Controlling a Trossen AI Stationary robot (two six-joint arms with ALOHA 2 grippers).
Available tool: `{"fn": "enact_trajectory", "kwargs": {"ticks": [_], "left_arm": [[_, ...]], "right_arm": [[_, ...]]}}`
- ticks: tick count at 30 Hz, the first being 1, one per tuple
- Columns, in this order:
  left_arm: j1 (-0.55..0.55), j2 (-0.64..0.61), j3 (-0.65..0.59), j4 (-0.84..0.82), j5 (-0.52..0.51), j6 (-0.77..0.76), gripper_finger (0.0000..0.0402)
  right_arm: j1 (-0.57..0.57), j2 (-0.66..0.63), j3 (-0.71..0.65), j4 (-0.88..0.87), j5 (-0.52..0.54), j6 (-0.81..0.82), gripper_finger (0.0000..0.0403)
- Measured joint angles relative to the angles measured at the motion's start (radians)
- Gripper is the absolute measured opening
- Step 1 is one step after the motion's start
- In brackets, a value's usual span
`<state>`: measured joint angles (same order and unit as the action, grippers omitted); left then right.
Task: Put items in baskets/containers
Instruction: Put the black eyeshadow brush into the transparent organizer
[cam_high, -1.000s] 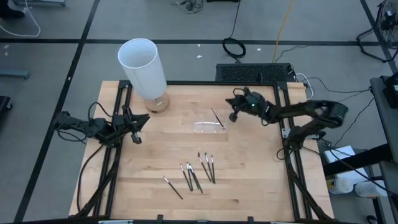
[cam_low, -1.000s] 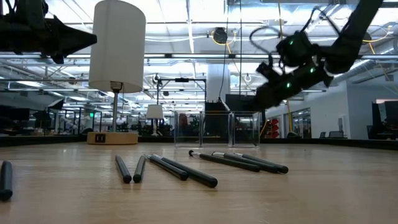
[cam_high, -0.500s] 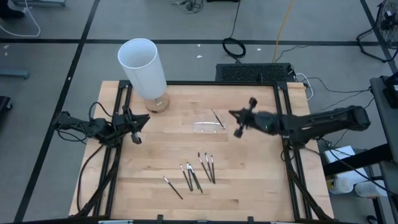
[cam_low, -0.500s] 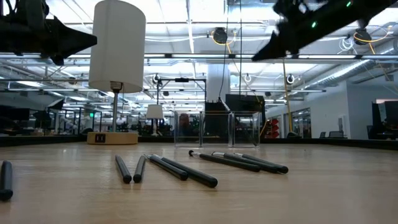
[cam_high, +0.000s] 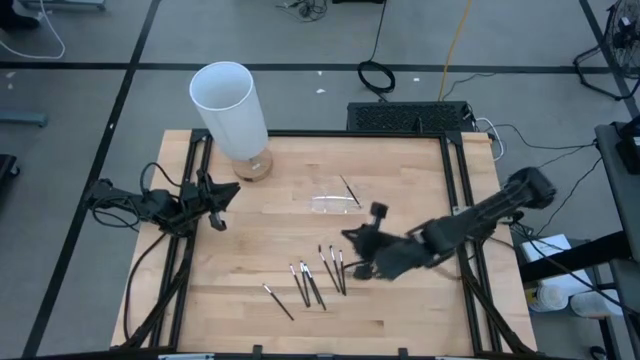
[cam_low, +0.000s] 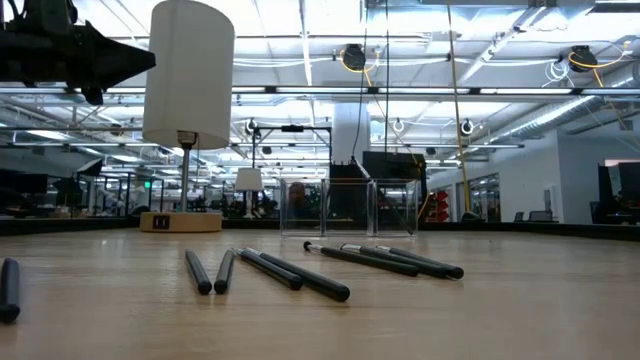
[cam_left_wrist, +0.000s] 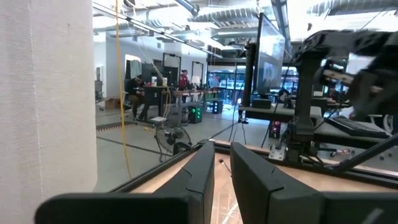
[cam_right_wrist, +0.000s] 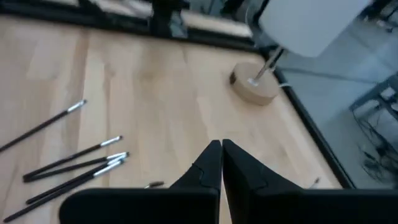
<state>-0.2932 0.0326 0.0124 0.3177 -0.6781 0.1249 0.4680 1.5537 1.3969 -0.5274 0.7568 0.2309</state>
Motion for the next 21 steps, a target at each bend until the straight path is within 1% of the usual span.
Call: {"fn": "enact_trajectory", "kwargs": {"ticks": [2, 3, 6, 8, 11, 14, 16, 19, 21], "left_arm": [[0.000, 0.000, 0.000, 0.002, 0.000, 0.002, 0.0061], [0.000, 0.000, 0.000, 0.003, 0.000, 0.005, 0.0061], [0.000, 0.000, 0.000, 0.019, 0.000, 0.011, 0.0061], [0.000, 0.000, 0.000, 0.037, 0.000, 0.011, 0.0061], [0.000, 0.000, 0.000, 0.043, 0.004, 0.011, 0.0060], [0.000, 0.000, 0.000, 0.036, 0.004, 0.008, 0.0061], [0.000, 0.000, 0.000, 0.020, 0.005, -0.003, 0.0061], [0.000, 0.000, 0.000, -0.011, 0.006, -0.007, 0.0061], [0.000, 0.000, 0.000, -0.034, 0.006, -0.021, 0.0061]], "right_arm": [[-0.012, 0.097, 0.132, -0.128, -0.009, 0.065, 0.0000], [-0.022, 0.143, 0.191, -0.182, -0.035, 0.097, 0.0000], [-0.045, 0.263, 0.329, -0.271, -0.168, 0.164, 0.0000], [-0.050, 0.326, 0.379, -0.293, -0.234, 0.173, 0.0000], [-0.054, 0.388, 0.395, -0.292, -0.248, 0.177, 0.0000], [-0.069, 0.427, 0.395, -0.312, -0.278, 0.214, 0.0000], [-0.077, 0.437, 0.386, -0.334, -0.297, 0.248, 0.0000], [-0.086, 0.440, 0.353, -0.314, -0.322, 0.310, 0.0001], [-0.088, 0.440, 0.330, -0.318, -0.361, 0.368, 0.0005]]}}
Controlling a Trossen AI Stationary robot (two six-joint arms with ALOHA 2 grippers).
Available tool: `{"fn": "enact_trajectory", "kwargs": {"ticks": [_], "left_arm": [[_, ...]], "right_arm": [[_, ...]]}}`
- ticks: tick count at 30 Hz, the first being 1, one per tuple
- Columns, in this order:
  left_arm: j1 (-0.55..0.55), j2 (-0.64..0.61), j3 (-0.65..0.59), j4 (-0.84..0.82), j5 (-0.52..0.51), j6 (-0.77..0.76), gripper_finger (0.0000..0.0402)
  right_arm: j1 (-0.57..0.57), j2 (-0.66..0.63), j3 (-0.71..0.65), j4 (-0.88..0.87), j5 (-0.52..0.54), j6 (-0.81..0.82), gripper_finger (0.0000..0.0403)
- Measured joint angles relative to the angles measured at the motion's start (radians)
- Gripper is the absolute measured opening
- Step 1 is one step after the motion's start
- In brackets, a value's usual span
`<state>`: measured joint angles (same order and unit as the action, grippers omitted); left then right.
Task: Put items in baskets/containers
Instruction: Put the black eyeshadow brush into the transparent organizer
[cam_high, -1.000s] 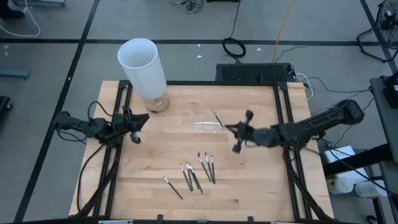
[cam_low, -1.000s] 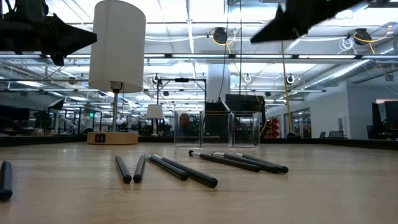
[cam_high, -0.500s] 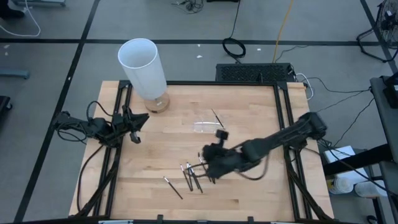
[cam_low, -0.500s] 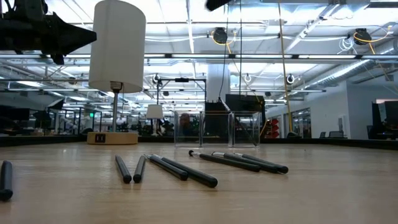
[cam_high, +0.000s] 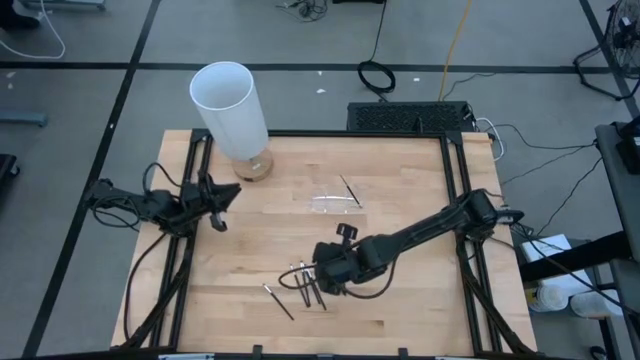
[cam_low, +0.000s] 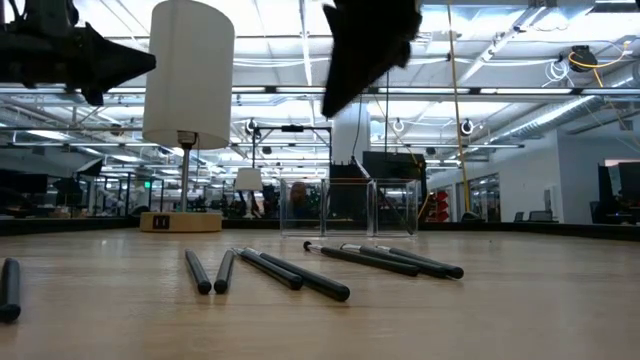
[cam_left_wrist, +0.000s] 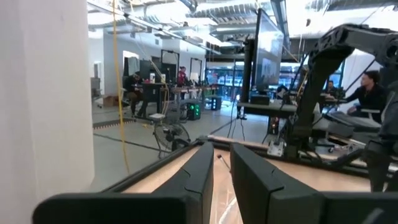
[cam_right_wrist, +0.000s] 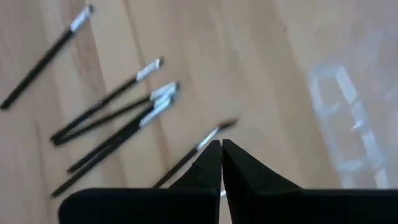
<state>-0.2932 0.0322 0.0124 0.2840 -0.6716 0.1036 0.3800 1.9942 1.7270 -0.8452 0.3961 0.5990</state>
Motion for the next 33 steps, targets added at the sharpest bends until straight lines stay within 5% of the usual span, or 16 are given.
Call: {"fn": "enact_trajectory", "kwargs": {"ticks": [16, 33], "left_arm": [[0.000, 0.000, 0.000, -0.027, 0.000, -0.008, 0.0061], [0.000, 0.000, 0.000, -0.026, 0.000, 0.005, 0.0061]], "right_arm": [[-0.015, -0.001, -0.147, 0.016, -0.134, 0.362, 0.0146], [-0.028, 0.000, -0.262, 0.123, -0.162, 0.407, 0.0157]]}}
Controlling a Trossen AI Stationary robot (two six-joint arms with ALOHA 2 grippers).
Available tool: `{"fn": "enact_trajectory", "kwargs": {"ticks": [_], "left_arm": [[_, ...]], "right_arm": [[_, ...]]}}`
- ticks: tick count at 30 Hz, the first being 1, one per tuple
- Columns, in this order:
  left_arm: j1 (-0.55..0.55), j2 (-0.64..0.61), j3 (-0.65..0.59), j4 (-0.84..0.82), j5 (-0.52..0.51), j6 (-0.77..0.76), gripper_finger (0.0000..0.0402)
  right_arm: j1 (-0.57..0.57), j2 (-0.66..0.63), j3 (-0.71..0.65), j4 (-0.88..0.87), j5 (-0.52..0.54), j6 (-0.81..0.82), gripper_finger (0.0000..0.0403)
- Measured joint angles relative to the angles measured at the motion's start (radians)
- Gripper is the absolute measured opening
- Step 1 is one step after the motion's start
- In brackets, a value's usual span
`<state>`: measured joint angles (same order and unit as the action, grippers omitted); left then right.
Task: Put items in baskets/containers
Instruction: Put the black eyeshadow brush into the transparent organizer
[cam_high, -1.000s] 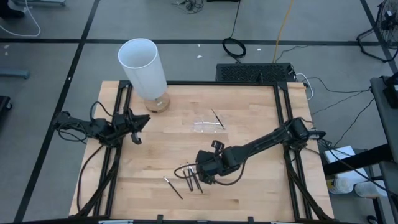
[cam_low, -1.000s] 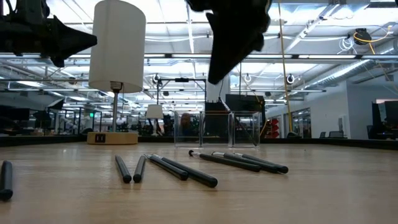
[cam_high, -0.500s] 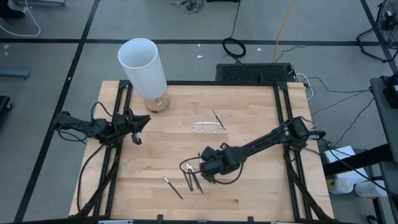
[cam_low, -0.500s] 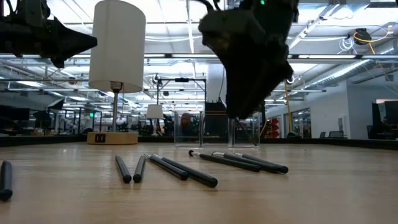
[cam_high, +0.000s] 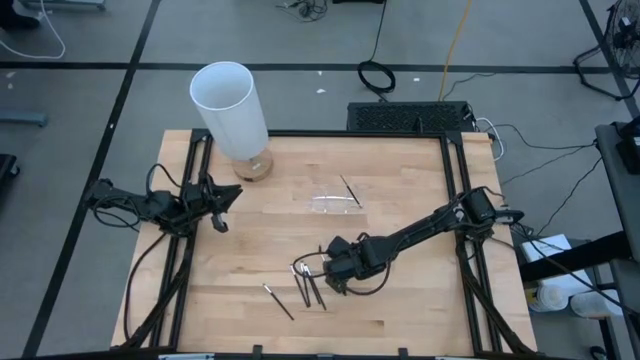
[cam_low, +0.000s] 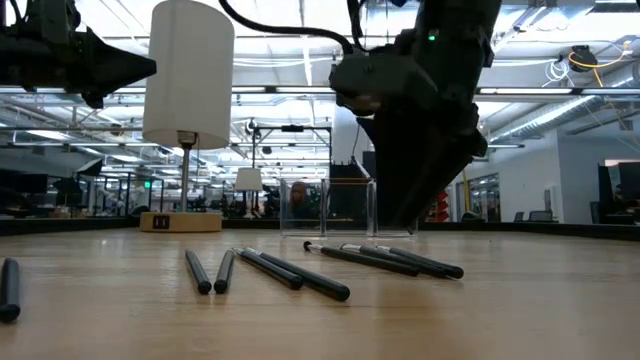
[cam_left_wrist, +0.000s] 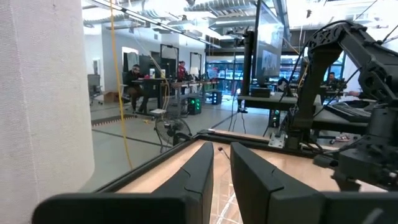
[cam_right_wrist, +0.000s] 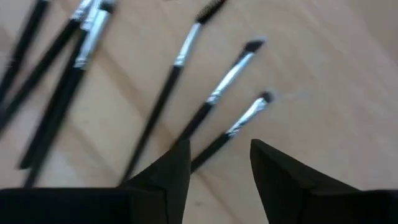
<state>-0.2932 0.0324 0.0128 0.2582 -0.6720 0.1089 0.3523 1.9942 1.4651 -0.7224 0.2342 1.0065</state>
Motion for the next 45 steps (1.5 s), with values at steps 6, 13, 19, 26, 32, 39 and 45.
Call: {"fn": "enact_trajectory", "kwargs": {"ticks": [6, 13, 19, 26, 32, 39, 45], "left_arm": [[0.000, 0.000, 0.000, -0.001, 0.000, -0.016, 0.0061], [0.000, 0.000, 0.000, -0.009, 0.000, -0.031, 0.0061], [0.000, 0.000, 0.000, -0.023, 0.000, -0.031, 0.0061], [0.000, 0.000, 0.000, -0.023, 0.000, -0.032, 0.0061], [0.000, 0.000, 0.000, -0.023, 0.000, -0.034, 0.0061], [0.000, 0.000, 0.000, -0.023, 0.000, -0.036, 0.0061], [0.000, 0.000, 0.000, -0.023, 0.000, -0.036, 0.0061]], "right_arm": [[-0.006, 0.046, -0.001, -0.013, -0.007, 0.003, 0.0157], [-0.012, 0.099, 0.006, 0.000, -0.072, -0.017, 0.0157], [-0.013, 0.106, 0.004, -0.090, -0.075, -0.121, 0.0144], [-0.012, 0.108, 0.003, -0.126, -0.135, -0.151, 0.0111], [-0.012, 0.108, 0.002, -0.123, -0.161, -0.168, 0.0078], [-0.013, 0.109, 0.002, -0.127, -0.204, -0.211, 0.0011], [-0.020, 0.109, 0.001, -0.124, -0.207, -0.211, 0.0003]]}}
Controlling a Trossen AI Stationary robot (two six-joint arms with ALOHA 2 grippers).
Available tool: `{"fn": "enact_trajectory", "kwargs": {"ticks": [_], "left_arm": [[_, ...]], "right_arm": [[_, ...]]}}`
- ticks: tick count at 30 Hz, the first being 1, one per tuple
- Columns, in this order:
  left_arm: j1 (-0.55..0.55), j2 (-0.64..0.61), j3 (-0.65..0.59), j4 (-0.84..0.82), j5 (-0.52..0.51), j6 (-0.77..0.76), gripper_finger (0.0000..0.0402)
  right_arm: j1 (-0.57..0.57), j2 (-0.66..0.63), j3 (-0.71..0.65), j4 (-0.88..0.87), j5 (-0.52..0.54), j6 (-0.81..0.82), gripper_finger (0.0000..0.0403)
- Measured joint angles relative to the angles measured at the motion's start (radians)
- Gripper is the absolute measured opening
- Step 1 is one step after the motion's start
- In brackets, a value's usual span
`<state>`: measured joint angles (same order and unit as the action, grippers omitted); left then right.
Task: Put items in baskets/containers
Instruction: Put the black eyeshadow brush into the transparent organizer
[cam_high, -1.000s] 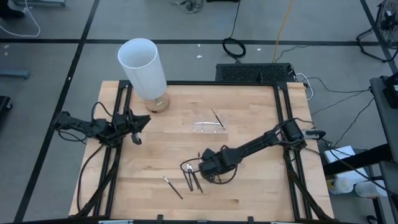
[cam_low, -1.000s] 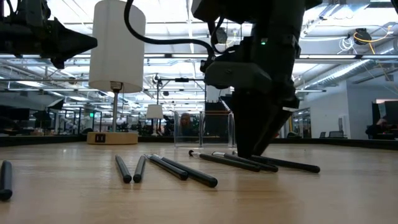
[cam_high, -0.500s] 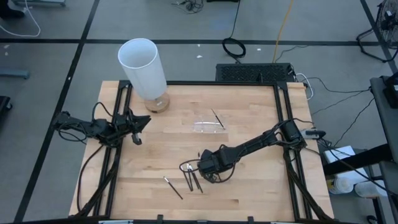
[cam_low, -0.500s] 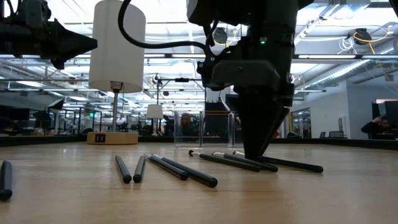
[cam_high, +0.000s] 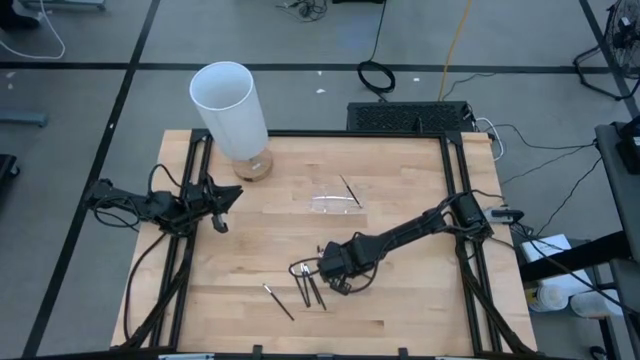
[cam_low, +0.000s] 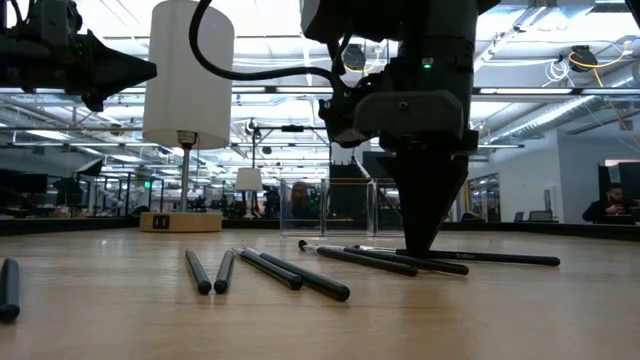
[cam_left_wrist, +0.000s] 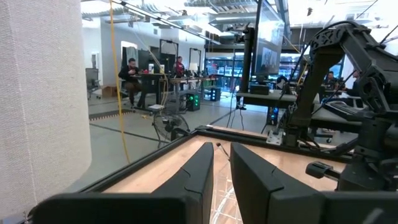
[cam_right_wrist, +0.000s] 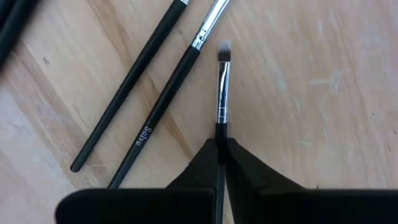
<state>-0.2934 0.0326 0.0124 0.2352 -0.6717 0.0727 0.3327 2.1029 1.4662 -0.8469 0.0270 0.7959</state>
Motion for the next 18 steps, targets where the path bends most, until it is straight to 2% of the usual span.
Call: {"fn": "enact_trajectory", "kwargs": {"ticks": [18], "left_arm": [[0.000, 0.000, 0.000, -0.003, -0.001, 0.001, 0.0061]], "right_arm": [[0.002, -0.131, -0.004, 0.077, 0.223, -0.031, 0.0000]]}}
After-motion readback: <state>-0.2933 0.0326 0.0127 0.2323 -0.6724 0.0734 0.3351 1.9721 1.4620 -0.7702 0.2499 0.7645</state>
